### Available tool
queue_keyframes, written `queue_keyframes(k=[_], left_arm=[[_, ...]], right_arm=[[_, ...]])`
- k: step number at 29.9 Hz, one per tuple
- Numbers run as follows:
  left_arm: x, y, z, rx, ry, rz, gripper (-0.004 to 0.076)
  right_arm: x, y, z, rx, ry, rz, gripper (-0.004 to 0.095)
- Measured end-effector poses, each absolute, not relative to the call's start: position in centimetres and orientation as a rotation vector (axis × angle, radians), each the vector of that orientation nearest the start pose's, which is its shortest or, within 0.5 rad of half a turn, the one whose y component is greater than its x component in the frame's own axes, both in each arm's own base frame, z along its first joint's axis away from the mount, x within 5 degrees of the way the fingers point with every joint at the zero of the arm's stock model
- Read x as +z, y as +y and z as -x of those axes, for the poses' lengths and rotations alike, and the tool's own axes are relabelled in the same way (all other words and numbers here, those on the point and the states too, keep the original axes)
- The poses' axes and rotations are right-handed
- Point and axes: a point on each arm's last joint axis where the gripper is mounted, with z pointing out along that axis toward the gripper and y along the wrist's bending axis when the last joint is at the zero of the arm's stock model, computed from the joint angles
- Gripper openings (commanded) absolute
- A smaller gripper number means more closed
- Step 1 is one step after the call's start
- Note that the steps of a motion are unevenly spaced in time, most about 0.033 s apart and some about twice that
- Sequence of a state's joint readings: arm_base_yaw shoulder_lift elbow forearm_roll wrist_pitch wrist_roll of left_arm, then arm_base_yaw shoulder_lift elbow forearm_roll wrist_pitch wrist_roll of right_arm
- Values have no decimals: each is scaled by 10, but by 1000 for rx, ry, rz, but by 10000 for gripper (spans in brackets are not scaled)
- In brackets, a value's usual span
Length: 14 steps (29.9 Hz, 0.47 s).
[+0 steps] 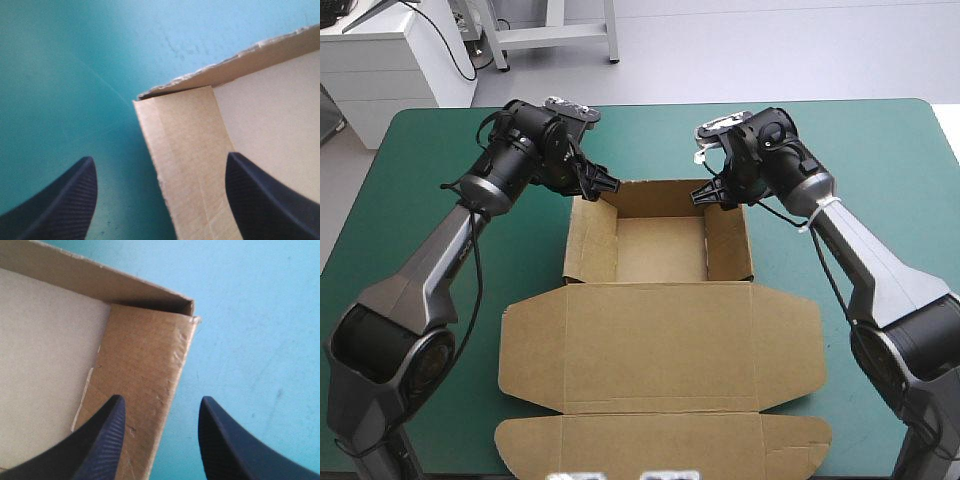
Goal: Fold the box
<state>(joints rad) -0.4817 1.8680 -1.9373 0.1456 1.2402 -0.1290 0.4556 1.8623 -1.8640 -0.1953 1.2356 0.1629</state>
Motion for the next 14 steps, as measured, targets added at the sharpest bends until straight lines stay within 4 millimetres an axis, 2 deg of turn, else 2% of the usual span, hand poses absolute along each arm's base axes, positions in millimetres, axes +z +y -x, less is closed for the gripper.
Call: queue_keyframes(k=[3,6,11,14], left_arm=[[383,-168,-356,35,2536,-474,451],[410,-155,-342,94,2450,-494,322],[470,-128,-294,67,2289,-446,8],[495,-113,-261,13,2219,-424,-6]], right_arm=[[357,161,-367,-74,2613,420,429],[366,159,-363,-66,2594,413,429],[376,157,-356,-31,2578,402,416],[376,158,-356,-11,2583,367,416]])
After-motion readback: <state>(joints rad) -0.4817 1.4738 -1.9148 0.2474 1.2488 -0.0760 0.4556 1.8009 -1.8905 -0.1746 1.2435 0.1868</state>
